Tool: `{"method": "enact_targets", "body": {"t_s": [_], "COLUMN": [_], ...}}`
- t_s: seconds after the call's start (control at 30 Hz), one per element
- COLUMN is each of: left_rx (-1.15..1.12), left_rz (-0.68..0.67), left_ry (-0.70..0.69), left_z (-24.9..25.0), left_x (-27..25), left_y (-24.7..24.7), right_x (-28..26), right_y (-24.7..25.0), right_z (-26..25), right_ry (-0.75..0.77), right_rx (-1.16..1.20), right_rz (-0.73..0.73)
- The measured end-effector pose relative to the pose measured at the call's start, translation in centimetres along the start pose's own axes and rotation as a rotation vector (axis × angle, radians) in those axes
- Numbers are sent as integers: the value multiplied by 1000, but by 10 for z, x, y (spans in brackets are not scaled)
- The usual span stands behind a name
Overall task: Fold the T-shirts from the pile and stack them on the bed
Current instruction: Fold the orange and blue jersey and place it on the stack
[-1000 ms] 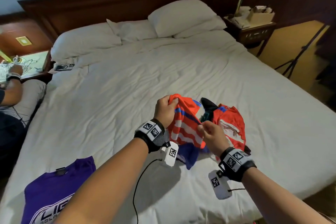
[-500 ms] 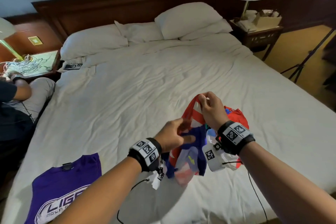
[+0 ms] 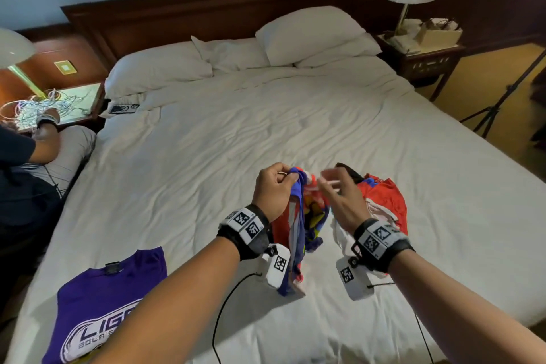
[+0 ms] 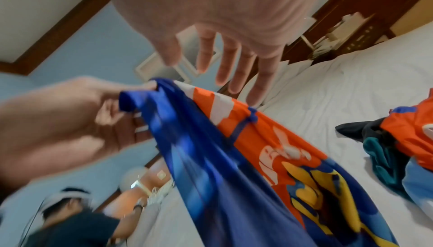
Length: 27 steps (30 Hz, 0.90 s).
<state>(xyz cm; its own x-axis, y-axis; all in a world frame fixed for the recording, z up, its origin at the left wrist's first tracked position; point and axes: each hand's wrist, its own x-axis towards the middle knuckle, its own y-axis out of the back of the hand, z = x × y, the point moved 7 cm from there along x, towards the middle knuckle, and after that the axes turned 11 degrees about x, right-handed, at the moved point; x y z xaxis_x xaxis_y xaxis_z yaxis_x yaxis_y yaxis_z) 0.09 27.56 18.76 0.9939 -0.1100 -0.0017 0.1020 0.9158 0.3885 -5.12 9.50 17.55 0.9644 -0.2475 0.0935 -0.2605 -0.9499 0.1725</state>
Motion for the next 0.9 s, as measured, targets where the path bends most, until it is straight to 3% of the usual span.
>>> {"method": "enact_targets", "body": {"t_s": [0.13,0.27,0.4,0.47,0.53,0.6,0.7,0.9], "left_rx": [37,34,12,-12,-6,117,140,-201], "left_rz": [-34,-21,8,-56,-220,-320,-212,-114], "left_ry": [-11,-32,-63,-69,-74,-98,-25,152], "left_z": [11,19,22,23,21,11,-7,-6], "left_x": [8,9,11,8,-2,-10,-4,-4], "left_y": [-7,-7,4,4,-9,-22,-15,-17], "right_x": [-26,-25,-17,-12,-9,-7,-2,6], "right_y": [-25,-21,-10,-6,-5,-5,-2,-4], "right_z": [7,3,7,5,0,-8,-11,-15], "right_ry": [22,97,52,29,15,4,22,82], "right_rx": [-21,-6,98,160,225,258,226,42], "right_rz": [-175,-99,-45,-39,-53,-66,-53,-50]}}
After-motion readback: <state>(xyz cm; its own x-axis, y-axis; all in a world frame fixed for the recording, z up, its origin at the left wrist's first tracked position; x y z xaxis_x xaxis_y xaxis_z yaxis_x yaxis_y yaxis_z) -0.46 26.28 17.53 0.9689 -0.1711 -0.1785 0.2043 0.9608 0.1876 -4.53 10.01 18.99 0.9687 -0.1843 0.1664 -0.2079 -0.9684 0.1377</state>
